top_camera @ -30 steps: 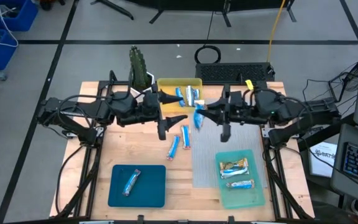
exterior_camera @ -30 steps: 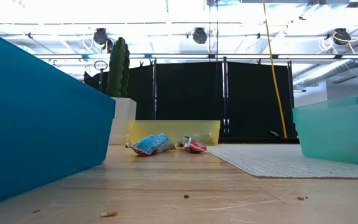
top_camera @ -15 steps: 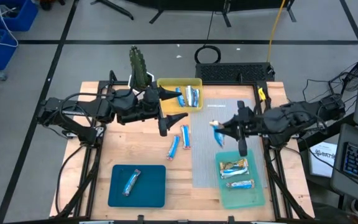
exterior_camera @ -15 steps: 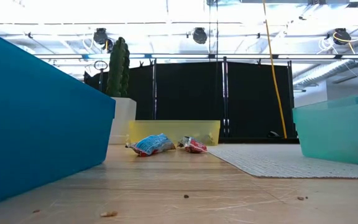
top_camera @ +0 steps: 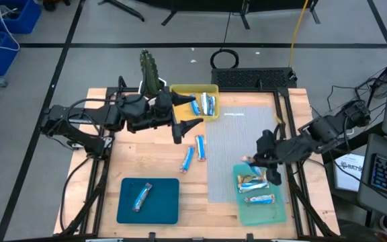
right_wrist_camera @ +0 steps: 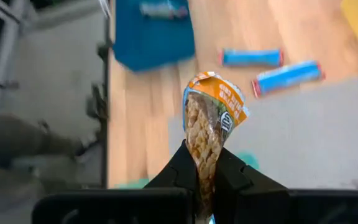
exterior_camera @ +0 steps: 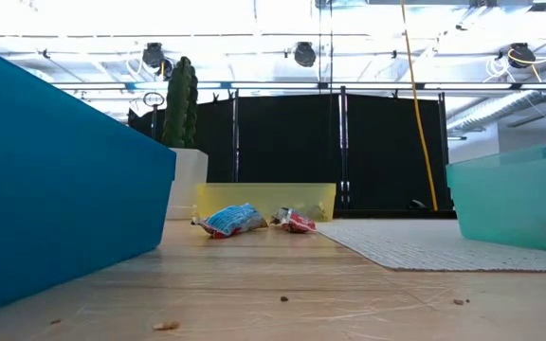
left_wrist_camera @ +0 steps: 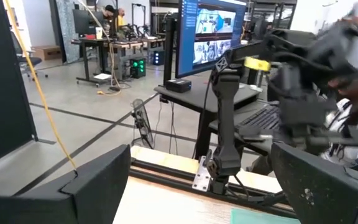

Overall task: Pick and place Granola Bars by type
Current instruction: Put the yellow granola bar into the green bin

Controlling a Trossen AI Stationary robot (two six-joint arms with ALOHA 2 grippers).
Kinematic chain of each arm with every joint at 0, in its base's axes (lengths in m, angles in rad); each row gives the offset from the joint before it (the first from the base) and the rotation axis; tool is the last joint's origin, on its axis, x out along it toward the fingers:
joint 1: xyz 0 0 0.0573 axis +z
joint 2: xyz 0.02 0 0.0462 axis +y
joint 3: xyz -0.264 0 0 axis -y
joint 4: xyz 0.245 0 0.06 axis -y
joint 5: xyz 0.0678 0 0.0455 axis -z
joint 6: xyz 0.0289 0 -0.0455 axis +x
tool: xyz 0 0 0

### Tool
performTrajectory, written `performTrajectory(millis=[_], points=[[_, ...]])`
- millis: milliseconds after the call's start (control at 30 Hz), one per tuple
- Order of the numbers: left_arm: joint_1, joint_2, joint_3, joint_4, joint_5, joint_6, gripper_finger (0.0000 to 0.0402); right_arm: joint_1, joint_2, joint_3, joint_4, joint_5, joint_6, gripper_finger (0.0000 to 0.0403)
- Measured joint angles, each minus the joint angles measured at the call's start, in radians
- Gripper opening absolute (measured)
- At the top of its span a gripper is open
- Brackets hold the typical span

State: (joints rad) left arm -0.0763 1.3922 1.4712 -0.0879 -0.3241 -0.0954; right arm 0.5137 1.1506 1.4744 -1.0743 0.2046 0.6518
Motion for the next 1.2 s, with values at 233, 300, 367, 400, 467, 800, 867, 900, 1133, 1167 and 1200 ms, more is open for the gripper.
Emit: performTrajectory(millis=[233,300,367,400,467,800,867,900,1133,1167,1200], points=[[0.017,0.000,0.000,0.000,0.001,-0.013,0.0388,0.044,0.133,0.033,-0.175,-0.093,0.007,0.0009],[0.017,0.000,0.000,0.000,0.001,-0.013,0.0388,0.056,0.173,0.036,-0.217,-0.121,0.007,0.0009],[0.017,0.000,0.000,0.000,0.001,-0.013,0.0388,0.071,0.207,0.036,-0.245,-0.134,0.006,0.0009],[0.017,0.000,0.000,0.000,0.002,-0.014,0.0388,0.079,0.221,0.036,-0.255,-0.138,0.002,0.0009],[0.017,0.000,0.000,-0.007,0.004,-0.015,0.0388,0.091,0.243,0.036,-0.267,-0.148,-0.002,0.0009],[0.017,0.000,0.000,-0.048,0.010,-0.019,0.0388,0.105,0.316,0.037,-0.292,-0.152,-0.019,0.0009],[0.017,0.000,0.000,-0.047,0.010,-0.019,0.0388,0.115,0.335,0.037,-0.292,-0.129,-0.018,0.0009],[0.017,0.000,0.000,-0.046,0.010,-0.019,0.0388,0.119,0.346,0.037,-0.292,-0.124,-0.018,0.0009],[0.013,0.000,0.000,-0.042,0.012,-0.019,0.0388,0.144,0.389,-0.035,-0.200,-0.130,0.002,0.0009],[0.010,0.000,0.000,-0.042,0.012,-0.020,0.0388,0.145,0.389,-0.056,-0.179,-0.133,0.012,0.0009],[0.008,0.000,0.000,-0.042,0.012,-0.020,0.0388,0.145,0.389,-0.074,-0.164,-0.147,0.021,0.0009]])
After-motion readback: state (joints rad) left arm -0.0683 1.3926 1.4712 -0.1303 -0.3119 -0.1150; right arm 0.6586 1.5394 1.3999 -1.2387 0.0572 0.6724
